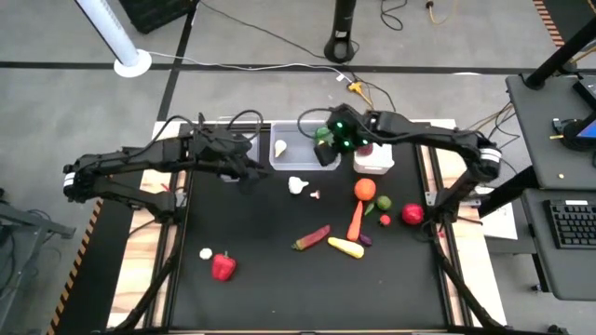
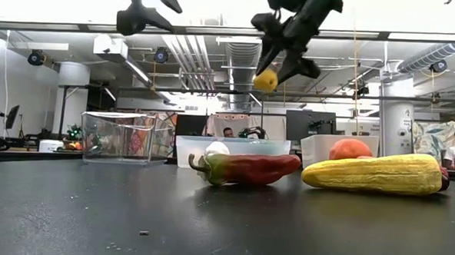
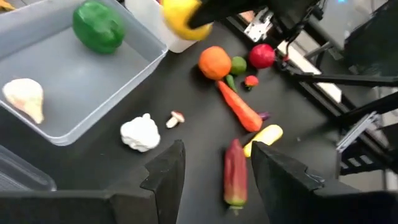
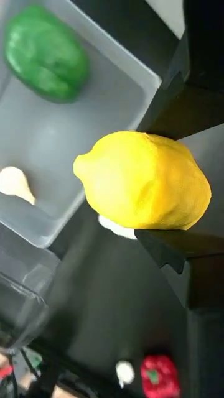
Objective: Sort produce into baskets
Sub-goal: Put the yellow lemon into the white bin
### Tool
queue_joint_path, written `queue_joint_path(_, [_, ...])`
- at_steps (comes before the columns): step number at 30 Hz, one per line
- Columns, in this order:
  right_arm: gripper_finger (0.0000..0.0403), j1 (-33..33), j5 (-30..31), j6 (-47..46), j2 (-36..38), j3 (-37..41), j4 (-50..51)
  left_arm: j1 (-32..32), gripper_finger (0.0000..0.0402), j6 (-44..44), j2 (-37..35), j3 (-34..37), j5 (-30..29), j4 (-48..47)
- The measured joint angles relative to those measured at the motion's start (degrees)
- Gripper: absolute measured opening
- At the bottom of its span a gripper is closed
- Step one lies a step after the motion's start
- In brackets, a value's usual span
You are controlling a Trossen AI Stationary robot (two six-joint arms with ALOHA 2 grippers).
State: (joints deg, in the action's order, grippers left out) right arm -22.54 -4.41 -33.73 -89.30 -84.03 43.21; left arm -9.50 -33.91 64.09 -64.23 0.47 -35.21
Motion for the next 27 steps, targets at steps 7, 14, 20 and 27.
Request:
queue_joint_path(7, [0.0203, -3.79, -0.06, 6.42, -8.69, -5.54, -0.12, 2.58, 0.0166, -3.52, -0.59, -0.78, -0.04, 0.72])
queue_joint_path(14, [0.0203, -8.41, 2.44, 9.06, -13.39, -8.82, 1.59, 4.45, 0.0166, -3.69, -0.76, -5.04, -0.04, 0.32])
queue_joint_path(20, [0.0203, -12.68, 12.08, 12.96, -13.43, -11.54, 9.68, 4.84, 0.0166, -1.67, -0.78, -9.42, -0.85, -2.59])
queue_joint_path(27, [0.0203, -17.39, 26.25, 16.58, -12.93, -14.55, 25.41, 4.81, 0.0166, -0.50, -0.82, -11.82, -4.59, -7.34])
